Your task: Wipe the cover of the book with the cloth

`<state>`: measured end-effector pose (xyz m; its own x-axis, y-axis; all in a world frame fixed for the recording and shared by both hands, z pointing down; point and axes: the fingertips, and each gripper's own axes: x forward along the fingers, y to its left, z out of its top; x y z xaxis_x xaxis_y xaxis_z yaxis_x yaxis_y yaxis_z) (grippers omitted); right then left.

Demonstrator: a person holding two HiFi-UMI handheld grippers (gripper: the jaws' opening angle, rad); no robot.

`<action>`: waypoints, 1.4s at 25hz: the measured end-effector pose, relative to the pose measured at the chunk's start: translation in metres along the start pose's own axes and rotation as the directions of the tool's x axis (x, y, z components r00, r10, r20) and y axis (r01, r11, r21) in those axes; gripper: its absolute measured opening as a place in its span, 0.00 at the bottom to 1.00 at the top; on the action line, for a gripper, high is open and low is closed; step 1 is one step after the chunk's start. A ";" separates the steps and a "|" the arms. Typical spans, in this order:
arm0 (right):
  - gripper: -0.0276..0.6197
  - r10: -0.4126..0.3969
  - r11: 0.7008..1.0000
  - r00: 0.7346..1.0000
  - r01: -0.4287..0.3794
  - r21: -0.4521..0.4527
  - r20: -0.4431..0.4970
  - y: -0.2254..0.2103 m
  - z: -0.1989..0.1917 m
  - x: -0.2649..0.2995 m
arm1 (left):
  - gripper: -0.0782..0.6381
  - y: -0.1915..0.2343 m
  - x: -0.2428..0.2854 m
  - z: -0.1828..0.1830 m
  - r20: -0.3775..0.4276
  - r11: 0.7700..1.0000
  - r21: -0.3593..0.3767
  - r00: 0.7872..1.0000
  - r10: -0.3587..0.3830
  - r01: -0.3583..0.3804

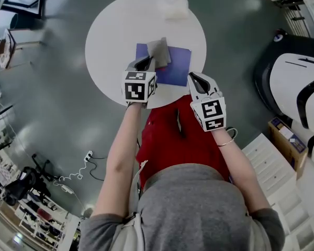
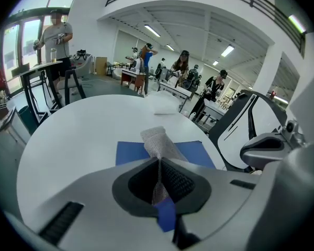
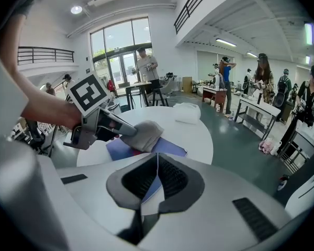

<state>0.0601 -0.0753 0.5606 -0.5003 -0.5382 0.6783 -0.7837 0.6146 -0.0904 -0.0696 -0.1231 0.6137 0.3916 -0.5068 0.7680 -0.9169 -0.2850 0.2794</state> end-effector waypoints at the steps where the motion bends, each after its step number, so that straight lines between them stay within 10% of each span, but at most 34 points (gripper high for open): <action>1: 0.09 0.004 1.000 1.000 -0.004 -0.005 -0.004 0.001 -0.001 0.001 | 0.14 0.005 -0.002 -0.002 0.002 1.000 -0.009 1.000 0.013 -0.013; 16: 0.09 0.054 0.997 0.998 -0.055 -0.060 -0.013 0.017 0.000 0.000 | 0.14 0.054 -0.061 -0.019 0.056 0.974 -0.101 0.976 0.211 -0.205; 28: 0.09 -0.065 0.998 0.998 0.065 0.024 0.003 -0.016 -0.022 -0.038 | 0.14 -0.096 -0.043 0.012 0.090 0.984 0.015 0.980 -0.179 0.178; 35: 0.09 -0.112 0.992 0.994 0.112 0.064 -0.007 -0.035 -0.043 -0.055 | 0.14 -0.131 0.000 -0.013 -0.036 0.977 0.051 0.978 -0.208 0.209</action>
<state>0.1313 -0.0424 0.5577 -0.4065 -0.5996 0.6893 -0.8568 0.5121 -0.0599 0.0498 -0.0753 0.5843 0.5704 -0.4067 0.7136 -0.8094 -0.4257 0.4044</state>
